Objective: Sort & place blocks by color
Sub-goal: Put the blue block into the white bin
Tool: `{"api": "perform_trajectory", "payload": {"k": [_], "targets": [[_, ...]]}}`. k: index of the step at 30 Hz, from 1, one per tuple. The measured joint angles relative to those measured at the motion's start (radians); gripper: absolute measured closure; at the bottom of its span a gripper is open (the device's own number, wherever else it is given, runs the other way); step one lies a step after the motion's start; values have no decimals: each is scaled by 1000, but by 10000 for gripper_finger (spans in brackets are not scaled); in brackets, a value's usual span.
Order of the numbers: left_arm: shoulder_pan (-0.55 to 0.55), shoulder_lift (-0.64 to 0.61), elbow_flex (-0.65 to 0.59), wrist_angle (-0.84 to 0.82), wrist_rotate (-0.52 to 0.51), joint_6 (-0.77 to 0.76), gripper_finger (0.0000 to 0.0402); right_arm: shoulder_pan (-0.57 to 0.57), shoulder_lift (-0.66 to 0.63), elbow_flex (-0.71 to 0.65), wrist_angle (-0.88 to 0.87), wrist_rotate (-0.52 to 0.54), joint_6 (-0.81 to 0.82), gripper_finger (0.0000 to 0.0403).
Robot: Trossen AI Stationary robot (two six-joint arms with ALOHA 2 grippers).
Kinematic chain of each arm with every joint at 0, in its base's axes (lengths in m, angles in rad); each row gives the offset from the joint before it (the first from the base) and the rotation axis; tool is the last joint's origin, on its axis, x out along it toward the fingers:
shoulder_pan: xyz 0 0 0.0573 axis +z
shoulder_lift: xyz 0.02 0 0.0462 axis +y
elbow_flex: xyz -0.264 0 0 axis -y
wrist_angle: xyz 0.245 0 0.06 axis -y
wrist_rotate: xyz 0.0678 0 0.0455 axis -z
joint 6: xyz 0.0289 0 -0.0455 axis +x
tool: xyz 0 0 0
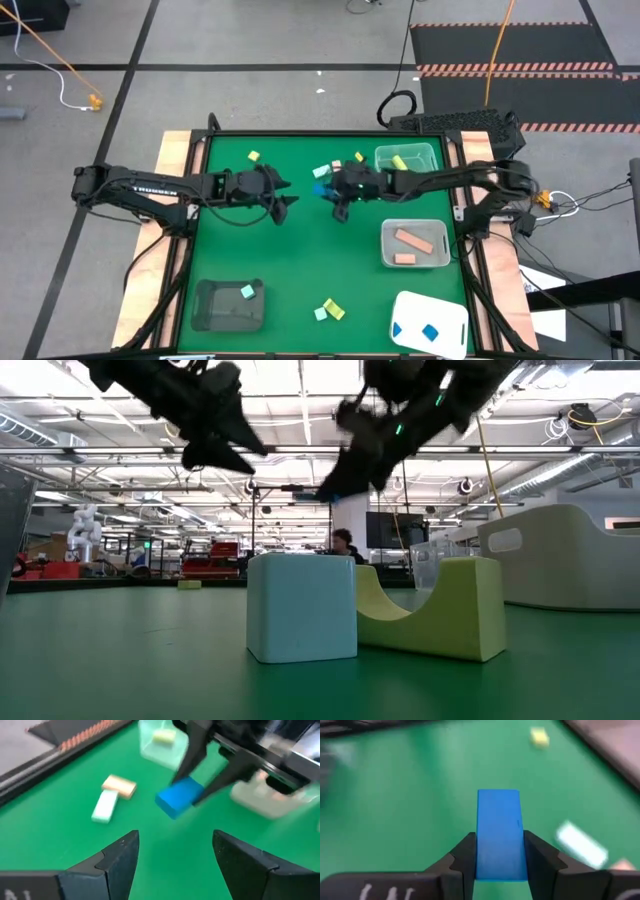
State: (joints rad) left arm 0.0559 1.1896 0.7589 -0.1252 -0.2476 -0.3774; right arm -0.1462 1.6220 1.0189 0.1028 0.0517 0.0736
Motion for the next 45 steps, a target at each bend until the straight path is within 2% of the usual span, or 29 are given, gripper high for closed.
{"api": "perform_trajectory", "payload": {"k": [3, 6, 9, 14, 17, 20, 26, 30, 35, 39, 42, 45], "targets": [[0, 0, 0, 112, 52, -111, 149, 35, -83, 1, -31, 87, -144, 293], [9, 0, 0, 225, 76, -317, 149, 77, -144, 1, -54, 199, -298, 293], [12, 7, 0, 312, 80, -492, 149, 123, -193, 1, -52, 297, -384, 293], [-10, 68, 0, 471, 125, -575, 149, 186, -231, 1, -55, 398, -412, 293], [-24, 106, 0, 535, 127, -591, 149, 229, -250, 2, -96, 424, -371, 293], [-27, 132, 0, 562, 126, -612, 149, 278, -276, 2, -208, 422, -272, 293], [-26, 133, 0, 539, 124, -621, 149, 379, -344, 2, -440, 414, 45, 293], [-23, 133, 0, 542, 124, -617, 149, 424, -376, 2, -633, 280, 288, 293], [-19, 133, 0, 538, 123, -579, 149, 504, -396, 2, -773, -66, 479, 293], [-8, 133, 0, 539, 123, -582, 149, 613, -398, 3, -755, -322, 563, 293], [-1, 133, 0, 538, 120, -585, 149, 709, -396, 2, -720, -427, 638, 293], [1, 133, 0, 538, 121, -586, 149, 797, -398, 3, -651, -449, 713, 293]]}}
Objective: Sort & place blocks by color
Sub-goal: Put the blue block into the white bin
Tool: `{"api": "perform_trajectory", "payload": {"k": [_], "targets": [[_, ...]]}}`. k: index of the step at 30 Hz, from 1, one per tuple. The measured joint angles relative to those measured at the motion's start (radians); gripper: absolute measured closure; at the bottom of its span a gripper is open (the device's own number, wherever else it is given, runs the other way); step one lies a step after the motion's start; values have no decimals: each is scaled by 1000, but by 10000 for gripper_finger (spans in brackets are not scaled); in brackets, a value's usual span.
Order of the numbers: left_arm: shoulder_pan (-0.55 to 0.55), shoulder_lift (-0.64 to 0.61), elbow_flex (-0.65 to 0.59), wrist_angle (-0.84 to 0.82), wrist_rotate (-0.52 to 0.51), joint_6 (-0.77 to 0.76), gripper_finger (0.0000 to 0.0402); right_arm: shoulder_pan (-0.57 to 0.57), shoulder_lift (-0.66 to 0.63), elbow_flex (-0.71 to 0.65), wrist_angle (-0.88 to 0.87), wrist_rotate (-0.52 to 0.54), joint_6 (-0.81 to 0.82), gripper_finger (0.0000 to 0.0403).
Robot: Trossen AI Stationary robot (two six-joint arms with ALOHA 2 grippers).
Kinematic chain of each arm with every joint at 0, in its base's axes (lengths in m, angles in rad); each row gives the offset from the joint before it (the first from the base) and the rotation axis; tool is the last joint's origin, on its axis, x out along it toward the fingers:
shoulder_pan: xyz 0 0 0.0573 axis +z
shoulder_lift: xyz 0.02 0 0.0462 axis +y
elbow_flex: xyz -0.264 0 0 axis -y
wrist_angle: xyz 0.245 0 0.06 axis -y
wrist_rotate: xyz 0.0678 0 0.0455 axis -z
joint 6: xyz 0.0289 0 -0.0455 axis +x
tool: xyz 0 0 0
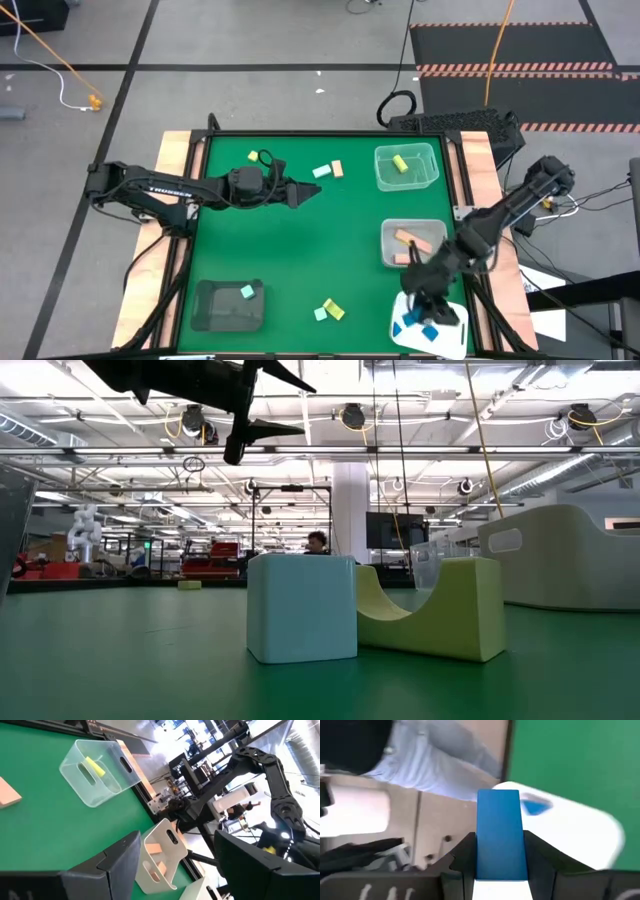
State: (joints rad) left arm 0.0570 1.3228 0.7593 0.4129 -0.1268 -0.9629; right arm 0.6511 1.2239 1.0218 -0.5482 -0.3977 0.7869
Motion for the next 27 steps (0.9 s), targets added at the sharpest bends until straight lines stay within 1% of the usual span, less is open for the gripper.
{"api": "perform_trajectory", "payload": {"k": [3, 6, 12, 17, 27], "targets": [[0, 0, 0, -1, 0, 17, 149, 66, 2, 0, 42, -1, 69, 293], [0, 0, 0, -14, 0, 18, 149, 104, 5, 0, 55, 0, 149, 290], [2, 0, 0, -56, -9, 17, 149, 139, 34, -1, 57, 0, 255, 259], [2, 0, -1, -104, -10, 19, 149, 143, 80, -1, 47, 2, 329, 265], [2, -1, -1, -137, -15, 25, 149, 143, 225, -1, 43, 4, 328, 269]]}}
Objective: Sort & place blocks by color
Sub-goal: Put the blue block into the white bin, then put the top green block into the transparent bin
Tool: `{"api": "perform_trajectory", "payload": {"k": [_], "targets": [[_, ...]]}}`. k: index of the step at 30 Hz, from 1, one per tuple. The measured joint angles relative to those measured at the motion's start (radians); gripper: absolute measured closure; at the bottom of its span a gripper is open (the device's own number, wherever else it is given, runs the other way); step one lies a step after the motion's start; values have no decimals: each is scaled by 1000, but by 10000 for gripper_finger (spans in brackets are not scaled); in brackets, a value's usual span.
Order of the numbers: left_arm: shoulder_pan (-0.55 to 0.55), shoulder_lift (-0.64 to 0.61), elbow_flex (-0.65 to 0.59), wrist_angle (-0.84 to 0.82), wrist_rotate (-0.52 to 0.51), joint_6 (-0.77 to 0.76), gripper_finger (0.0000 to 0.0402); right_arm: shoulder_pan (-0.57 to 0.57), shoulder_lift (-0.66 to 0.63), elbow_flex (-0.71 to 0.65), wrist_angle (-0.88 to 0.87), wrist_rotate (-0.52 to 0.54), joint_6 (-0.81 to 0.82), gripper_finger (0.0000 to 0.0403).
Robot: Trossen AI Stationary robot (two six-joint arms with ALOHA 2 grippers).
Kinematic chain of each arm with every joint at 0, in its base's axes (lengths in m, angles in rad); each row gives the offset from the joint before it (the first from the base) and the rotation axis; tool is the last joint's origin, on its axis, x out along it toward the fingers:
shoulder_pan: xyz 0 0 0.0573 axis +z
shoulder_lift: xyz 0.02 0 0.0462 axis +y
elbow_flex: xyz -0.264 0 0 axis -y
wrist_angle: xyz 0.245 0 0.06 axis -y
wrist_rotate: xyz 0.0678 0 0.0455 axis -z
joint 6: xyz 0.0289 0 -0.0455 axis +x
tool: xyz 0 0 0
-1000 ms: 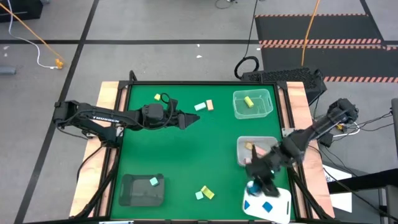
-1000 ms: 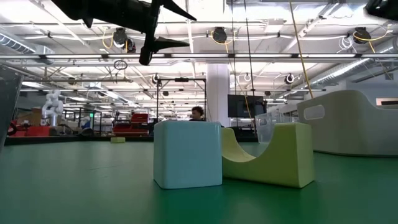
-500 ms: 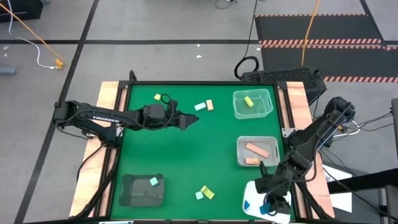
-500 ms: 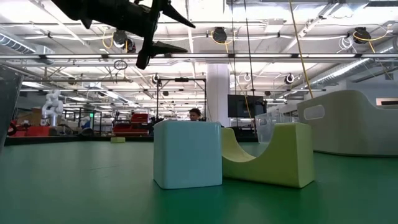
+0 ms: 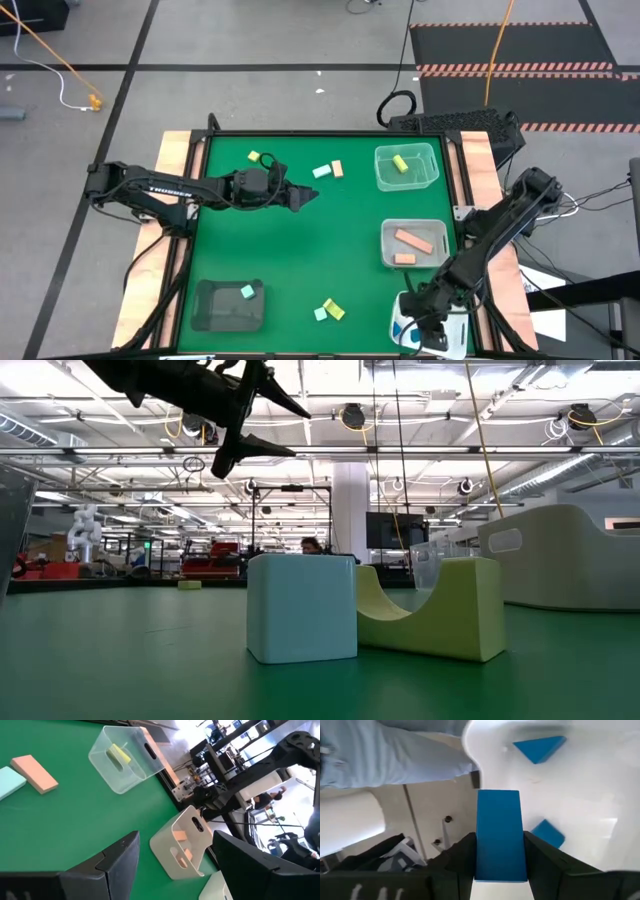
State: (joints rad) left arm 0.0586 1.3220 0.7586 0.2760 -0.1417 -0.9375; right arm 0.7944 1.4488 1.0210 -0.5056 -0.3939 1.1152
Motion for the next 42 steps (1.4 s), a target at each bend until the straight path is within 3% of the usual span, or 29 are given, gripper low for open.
{"api": "perform_trajectory", "payload": {"k": [9, 14, 22, 26, 30, 37, 42], "targets": [[0, 0, 0, -12, 0, 21, 149, 0, 93, 0, -3, 8, 18, 269], [0, 0, 0, -13, 0, 30, 149, 0, 93, 0, -3, 79, 65, 266], [0, 0, 0, -14, 0, 45, 149, -1, 93, 0, -3, 72, 77, 203], [0, 0, 0, -20, 1, 64, 149, -9, 93, 0, -3, -21, 77, 176], [0, 0, 0, -20, 1, 110, 149, -10, 75, 0, 33, -109, 76, 176], [0, 0, 0, -20, 1, 146, 149, -23, -25, 0, 236, -132, 106, 194], [0, 0, 0, -20, 1, 193, 149, -85, -104, 0, 266, -129, 131, 195]]}}
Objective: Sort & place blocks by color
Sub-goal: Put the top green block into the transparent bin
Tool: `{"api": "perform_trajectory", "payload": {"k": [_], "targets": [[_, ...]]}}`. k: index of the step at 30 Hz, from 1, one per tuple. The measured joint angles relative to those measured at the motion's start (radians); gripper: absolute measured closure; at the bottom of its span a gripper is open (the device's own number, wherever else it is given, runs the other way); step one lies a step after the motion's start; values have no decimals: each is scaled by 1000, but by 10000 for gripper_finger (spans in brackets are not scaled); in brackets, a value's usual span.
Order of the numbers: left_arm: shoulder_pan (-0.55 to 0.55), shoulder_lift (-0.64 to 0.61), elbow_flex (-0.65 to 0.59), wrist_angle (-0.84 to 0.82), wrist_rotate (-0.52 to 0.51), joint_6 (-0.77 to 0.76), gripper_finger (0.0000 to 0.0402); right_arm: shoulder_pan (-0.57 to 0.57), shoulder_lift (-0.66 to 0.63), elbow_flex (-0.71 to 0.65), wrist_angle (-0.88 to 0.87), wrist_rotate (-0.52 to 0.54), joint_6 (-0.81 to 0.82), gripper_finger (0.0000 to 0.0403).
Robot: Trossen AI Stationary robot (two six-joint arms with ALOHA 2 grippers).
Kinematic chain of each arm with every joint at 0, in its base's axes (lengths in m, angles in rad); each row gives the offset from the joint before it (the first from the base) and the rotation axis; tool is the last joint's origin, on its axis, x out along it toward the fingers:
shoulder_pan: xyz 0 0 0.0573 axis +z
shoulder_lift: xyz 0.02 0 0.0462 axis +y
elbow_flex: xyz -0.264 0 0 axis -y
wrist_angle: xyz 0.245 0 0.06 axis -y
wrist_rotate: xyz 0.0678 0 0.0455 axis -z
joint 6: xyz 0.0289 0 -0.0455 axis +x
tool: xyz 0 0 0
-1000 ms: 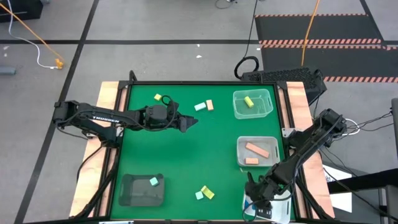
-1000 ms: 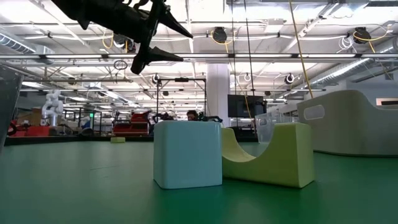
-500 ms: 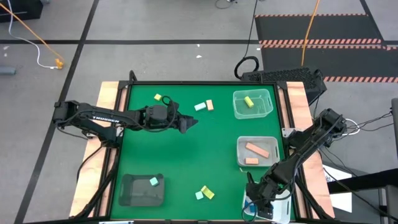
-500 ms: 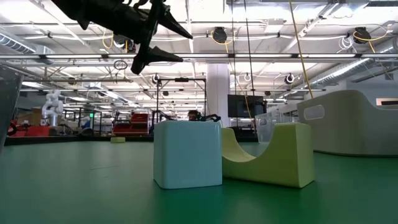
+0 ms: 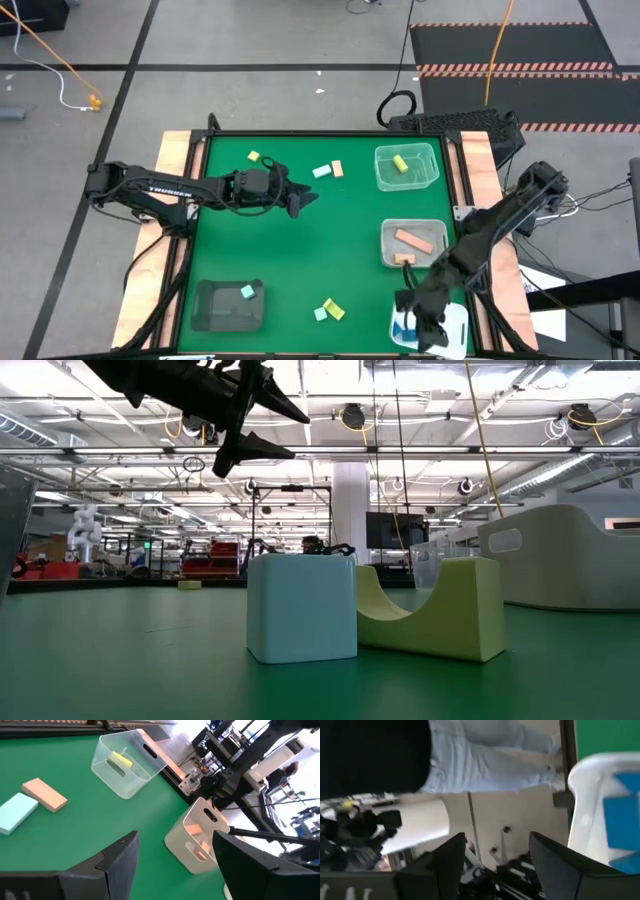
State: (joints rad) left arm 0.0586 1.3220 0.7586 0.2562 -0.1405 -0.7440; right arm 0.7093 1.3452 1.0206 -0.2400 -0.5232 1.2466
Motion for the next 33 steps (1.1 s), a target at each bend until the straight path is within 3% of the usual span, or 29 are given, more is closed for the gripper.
{"api": "perform_trajectory", "payload": {"k": [10, 17, 23, 29, 33], "targets": [[3, 0, 0, -34, -2, 132, 149, -253, -126, 0, -195, 2, -206, 195], [57, 0, 0, -239, -256, 158, 149, -481, -164, 0, -284, 107, -432, 195], [215, 0, 0, -447, -310, 204, 149, -688, -168, 0, -288, 163, -607, 195], [437, 0, 0, -634, -316, 187, 149, -866, -167, 0, -280, 330, -703, 195], [569, 1, 0, -705, -316, 150, 149, -971, -167, 0, -226, 370, -762, 195]]}}
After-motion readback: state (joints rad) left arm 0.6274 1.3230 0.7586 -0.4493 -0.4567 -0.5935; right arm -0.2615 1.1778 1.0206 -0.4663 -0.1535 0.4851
